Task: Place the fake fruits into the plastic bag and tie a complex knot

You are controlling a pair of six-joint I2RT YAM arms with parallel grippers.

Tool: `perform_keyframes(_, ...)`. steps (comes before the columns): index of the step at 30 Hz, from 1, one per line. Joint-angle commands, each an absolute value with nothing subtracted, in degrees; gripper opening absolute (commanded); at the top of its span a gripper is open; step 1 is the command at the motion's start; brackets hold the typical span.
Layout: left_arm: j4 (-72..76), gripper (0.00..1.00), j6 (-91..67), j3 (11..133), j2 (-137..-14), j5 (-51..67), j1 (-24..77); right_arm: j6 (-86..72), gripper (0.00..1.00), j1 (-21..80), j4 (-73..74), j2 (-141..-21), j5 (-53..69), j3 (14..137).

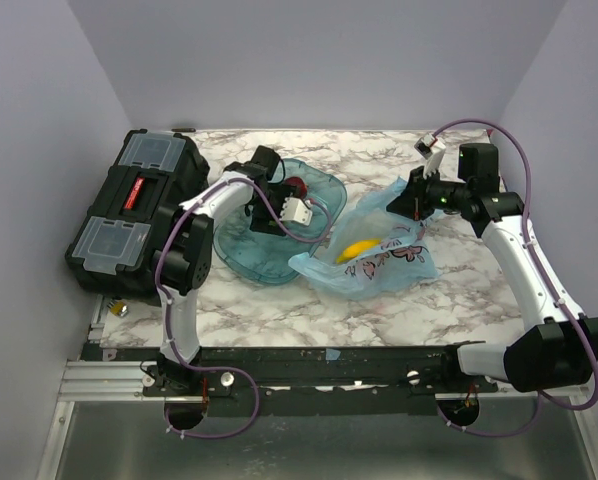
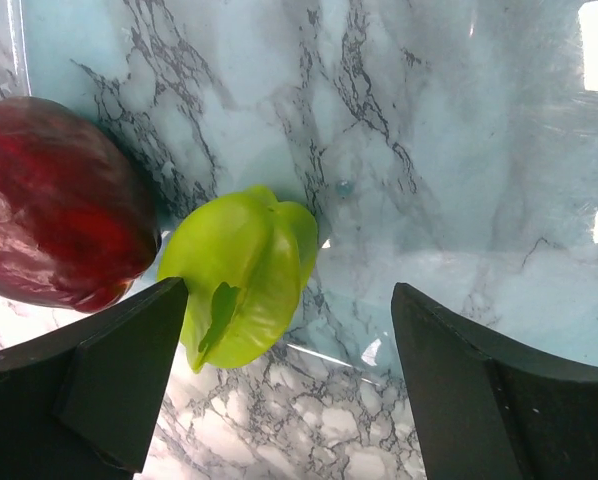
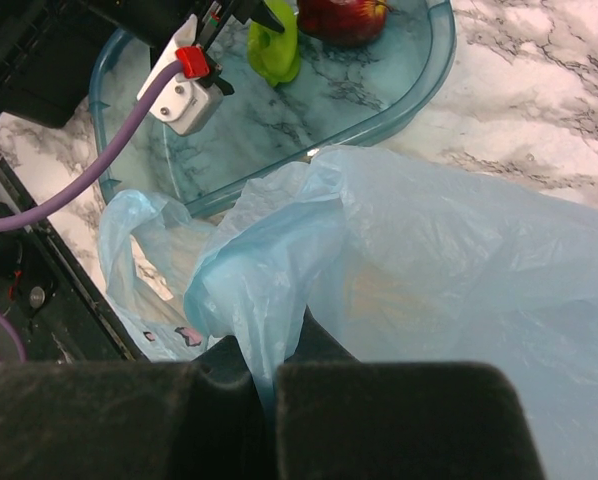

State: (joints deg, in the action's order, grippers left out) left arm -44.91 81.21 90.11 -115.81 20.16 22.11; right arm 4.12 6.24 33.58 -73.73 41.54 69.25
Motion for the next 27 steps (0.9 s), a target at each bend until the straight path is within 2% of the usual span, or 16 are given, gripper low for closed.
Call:
perform_keyframes(1, -48.8, 0.85, 81.7, 93.3, -117.7, 19.1, 22.3, 4.7, 0.01, 5.9, 34.1, -74.3, 43.3, 69.7)
perform_keyframes(8, -46.3, 0.73, 81.4, 93.0, -118.7, 17.1, 22.9, 4.5, 0.01, 5.9, 34.0, -74.0, 42.9, 69.7)
perform_keyframes(13, -46.4, 0.82, 82.2, 94.0, -120.5, 14.1, 23.0, 4.0, 0.01, 5.9, 33.8, -73.9, 43.0, 69.6)
perform_keyframes(15, -45.2, 0.81, 82.4, 93.8, -121.2, 13.6, 22.9, 4.0, 0.01, 5.9, 33.8, -74.0, 42.9, 69.7)
perform_keyframes(19, -40.6, 0.7, 84.1, 89.5, -119.3, 13.2, 22.9, 4.2, 0.01, 5.9, 34.0, -73.9, 42.4, 70.0)
perform_keyframes(25, -41.5, 0.39, 80.4, 87.4, -113.5, 18.8, 22.7, 3.9, 0.01, 5.9, 33.6, -74.0, 42.4, 70.1)
perform_keyframes(27, -42.3, 0.33, 76.4, 88.5, -111.2, 21.5, 22.3, 3.9, 0.01, 5.9, 33.6, -74.2, 42.4, 70.3)
